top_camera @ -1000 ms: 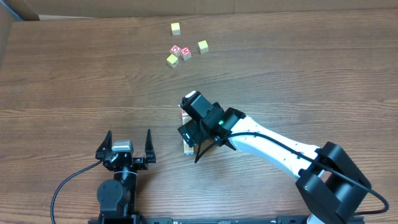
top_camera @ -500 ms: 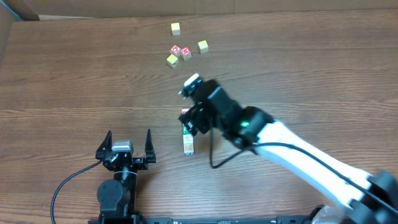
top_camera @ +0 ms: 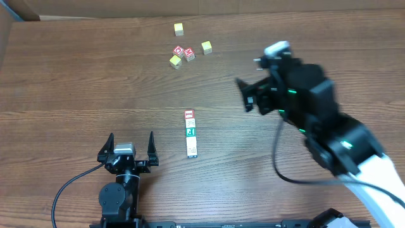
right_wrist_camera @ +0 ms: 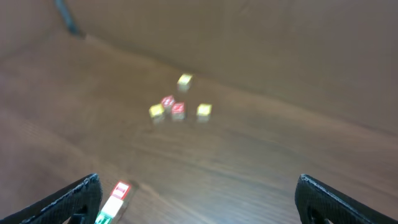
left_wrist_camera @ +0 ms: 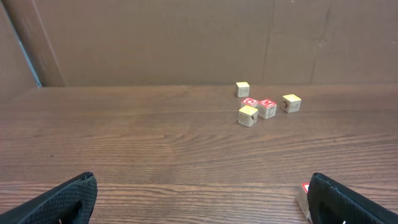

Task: Flip 5 blocks

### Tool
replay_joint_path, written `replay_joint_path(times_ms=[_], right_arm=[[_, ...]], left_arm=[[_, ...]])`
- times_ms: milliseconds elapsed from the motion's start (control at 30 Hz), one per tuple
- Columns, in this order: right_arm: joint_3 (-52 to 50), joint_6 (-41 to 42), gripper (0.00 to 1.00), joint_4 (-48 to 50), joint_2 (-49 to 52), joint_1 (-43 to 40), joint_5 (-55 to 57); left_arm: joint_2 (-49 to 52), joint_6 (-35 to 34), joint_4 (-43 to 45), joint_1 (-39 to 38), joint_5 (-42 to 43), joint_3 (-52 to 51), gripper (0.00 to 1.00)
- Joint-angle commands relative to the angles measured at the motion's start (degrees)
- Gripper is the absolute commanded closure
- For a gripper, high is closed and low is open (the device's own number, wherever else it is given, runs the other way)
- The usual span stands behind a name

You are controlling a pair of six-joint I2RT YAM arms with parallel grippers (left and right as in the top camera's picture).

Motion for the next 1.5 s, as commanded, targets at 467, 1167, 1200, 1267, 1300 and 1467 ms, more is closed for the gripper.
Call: replay_joint_path(times_ms=[467,1167,1200,1267,1300,1467], right_arm=[[-14.3,-0.2,0.00,0.3,-34.3,-14.3,-6.9],[-27.8,-0.2,0.00,35.5,-54.3,-19.1,-10.6],[-28.7,-0.2,0.00,36.7,-55.1,-19.1,-10.5],[-30.2,-0.2,0.00,37.6,-56.8,-19.1,-10.5],[-31.1,-0.2,0.00,37.7,-57.9,-19.1,-10.5],[-36.5,-0.2,0.00,39.0,-62.5,-19.1,-10.5]], left_arm=[[-0.7,1.5,0.1,0.5,0.7,-0.2,0.00],[-0.7,1.5,0.1,0.5,0.7,-0.2,0.00],[-0.7,1.5,0.1,0.5,0.7,-0.2,0.01],[-0.7,1.5,0.1,0.5,0.7,-0.2,0.00],[-0.7,1.5,0.1,0.5,0.7,-0.2,0.00],[-0.7,1.5,0.1,0.5,0.7,-0.2,0.01]])
